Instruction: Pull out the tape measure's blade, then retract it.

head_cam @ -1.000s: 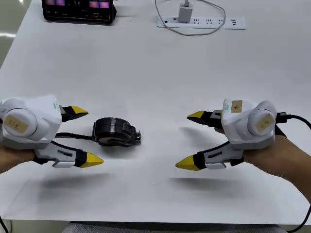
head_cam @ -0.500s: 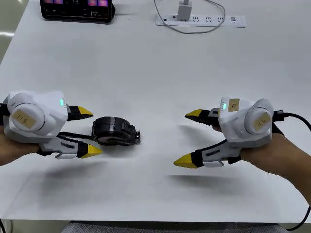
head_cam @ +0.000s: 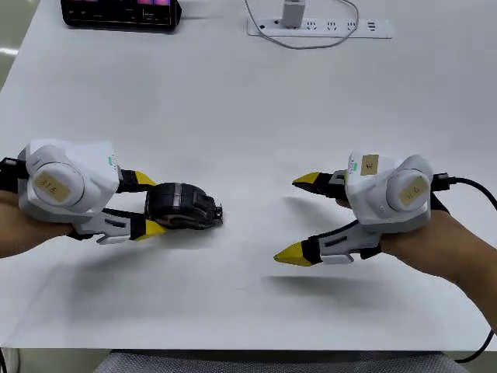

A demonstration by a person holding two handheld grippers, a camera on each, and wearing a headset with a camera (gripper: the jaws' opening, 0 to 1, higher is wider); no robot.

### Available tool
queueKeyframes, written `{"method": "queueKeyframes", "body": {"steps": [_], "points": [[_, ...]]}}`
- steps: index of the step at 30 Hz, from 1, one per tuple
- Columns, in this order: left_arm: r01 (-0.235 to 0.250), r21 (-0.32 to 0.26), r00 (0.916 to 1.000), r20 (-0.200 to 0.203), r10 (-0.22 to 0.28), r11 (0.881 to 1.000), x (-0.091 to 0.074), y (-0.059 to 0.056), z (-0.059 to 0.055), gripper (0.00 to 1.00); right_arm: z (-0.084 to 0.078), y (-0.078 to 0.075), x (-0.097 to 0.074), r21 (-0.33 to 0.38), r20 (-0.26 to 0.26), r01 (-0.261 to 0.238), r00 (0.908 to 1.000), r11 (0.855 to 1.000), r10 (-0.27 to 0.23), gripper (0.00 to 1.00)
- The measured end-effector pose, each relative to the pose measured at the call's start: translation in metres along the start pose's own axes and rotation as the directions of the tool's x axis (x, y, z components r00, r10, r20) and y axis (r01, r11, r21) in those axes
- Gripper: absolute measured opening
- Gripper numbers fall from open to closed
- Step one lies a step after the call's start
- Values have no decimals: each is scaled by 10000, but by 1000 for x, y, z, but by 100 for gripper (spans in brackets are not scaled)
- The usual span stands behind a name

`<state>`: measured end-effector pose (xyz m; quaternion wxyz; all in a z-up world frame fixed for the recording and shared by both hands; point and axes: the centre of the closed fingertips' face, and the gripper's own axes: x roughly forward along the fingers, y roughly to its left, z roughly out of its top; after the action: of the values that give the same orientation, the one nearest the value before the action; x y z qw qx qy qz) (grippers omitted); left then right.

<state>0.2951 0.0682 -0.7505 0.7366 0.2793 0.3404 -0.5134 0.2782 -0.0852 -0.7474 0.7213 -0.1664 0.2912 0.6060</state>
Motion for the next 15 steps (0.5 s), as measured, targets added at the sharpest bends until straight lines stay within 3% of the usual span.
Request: {"method": "queueKeyframes", "body": {"steps": [15], "points": [[115, 373, 9999, -70, -112, 9992, 4, -2, 2, 27, 1, 1, 3, -123, 30, 2, 10000, 9999, -1, 68]]}}
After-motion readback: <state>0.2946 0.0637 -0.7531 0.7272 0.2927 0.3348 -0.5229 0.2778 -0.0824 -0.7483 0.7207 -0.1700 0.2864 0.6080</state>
